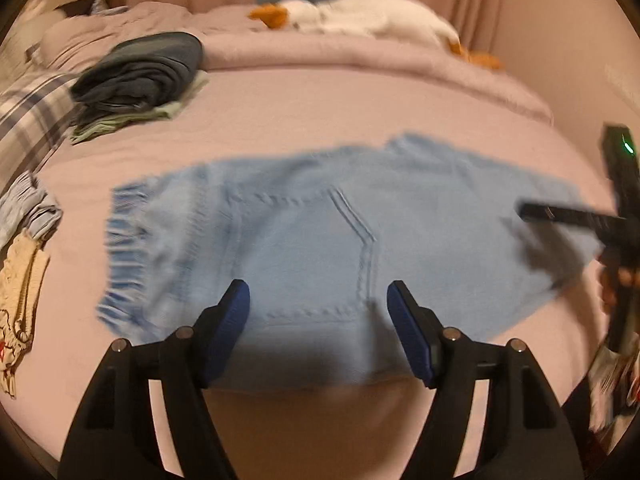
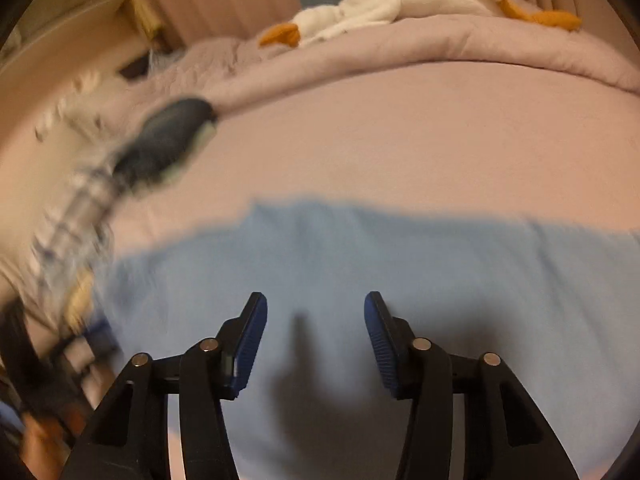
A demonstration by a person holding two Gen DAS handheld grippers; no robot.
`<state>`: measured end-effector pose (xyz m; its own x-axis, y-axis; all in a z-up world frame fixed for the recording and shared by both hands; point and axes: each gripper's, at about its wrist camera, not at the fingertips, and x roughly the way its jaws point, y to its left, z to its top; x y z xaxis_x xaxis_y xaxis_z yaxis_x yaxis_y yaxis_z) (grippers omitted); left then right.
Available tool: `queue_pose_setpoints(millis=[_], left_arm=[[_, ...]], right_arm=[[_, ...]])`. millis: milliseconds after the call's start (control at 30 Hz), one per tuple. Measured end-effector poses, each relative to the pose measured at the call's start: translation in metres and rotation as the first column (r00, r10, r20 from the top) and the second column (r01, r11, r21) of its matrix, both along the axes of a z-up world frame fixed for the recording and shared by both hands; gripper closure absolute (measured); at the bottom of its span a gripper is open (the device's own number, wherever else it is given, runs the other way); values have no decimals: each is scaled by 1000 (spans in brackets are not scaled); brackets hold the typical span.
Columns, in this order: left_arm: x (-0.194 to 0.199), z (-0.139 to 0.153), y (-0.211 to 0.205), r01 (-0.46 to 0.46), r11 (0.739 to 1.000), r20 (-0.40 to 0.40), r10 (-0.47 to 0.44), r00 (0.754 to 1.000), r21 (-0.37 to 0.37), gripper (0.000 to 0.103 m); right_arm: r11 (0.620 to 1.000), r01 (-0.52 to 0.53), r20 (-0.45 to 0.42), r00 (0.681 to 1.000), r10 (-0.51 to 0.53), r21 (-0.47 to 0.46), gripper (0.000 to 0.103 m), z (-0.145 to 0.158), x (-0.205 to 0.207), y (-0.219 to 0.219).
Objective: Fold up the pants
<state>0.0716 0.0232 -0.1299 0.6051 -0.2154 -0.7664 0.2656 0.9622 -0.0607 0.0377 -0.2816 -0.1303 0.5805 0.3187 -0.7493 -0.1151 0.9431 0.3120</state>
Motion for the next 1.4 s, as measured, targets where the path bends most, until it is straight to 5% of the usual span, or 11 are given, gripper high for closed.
queue_pose_setpoints(millis=[100, 233, 333, 367, 567, 767, 933, 1067, 1200, 1267, 1400], left_arm=[[-7, -19, -7, 33, 996, 27, -35, 999, 84, 32], [-13, -16, 10, 56, 998, 29, -56, 998, 23, 32], [-20, -14, 12, 72, 997, 33, -73, 997, 27, 32], [-22, -13, 12, 71, 997, 33, -72, 997, 32, 32], [-22, 5, -1, 49, 997, -6, -50, 999, -67, 31], [-3, 27, -78, 194, 955, -23, -204, 979, -224, 31], [13, 23, -153, 311, 903, -84, -349, 933, -295, 31], [27, 17, -196, 349, 877, -124, -407, 905, -330, 31], [41, -1, -219, 321, 839, -213, -444, 870, -440, 31], [48, -21, -220, 270, 864, -279, -409, 869, -425, 35], [45, -26, -212, 273, 859, -248, -405, 880, -433, 52]], right_arm=[[1000, 31, 10, 999, -31, 7, 69, -22, -44, -28], [979, 180, -22, 984, -179, 93, 78, -16, -80, -98], [895, 423, -78, 906, -416, 139, 75, -19, -114, -169], [831, 537, -103, 844, -527, 143, 70, -21, -130, -199], [675, 664, -115, 735, -668, 322, 52, -29, -165, -256], [674, 650, -73, 736, -673, 351, 33, -31, -117, -237], [711, 635, -37, 753, -657, 302, 34, -21, -86, -232], [706, 600, -37, 771, -635, 377, 90, -20, -77, -246], [752, 545, 41, 799, -599, 370, 91, -2, -92, -247], [747, 531, 79, 792, -605, 400, 92, 6, -103, -249], [717, 613, -77, 775, -627, 332, 95, -34, -92, -255]])
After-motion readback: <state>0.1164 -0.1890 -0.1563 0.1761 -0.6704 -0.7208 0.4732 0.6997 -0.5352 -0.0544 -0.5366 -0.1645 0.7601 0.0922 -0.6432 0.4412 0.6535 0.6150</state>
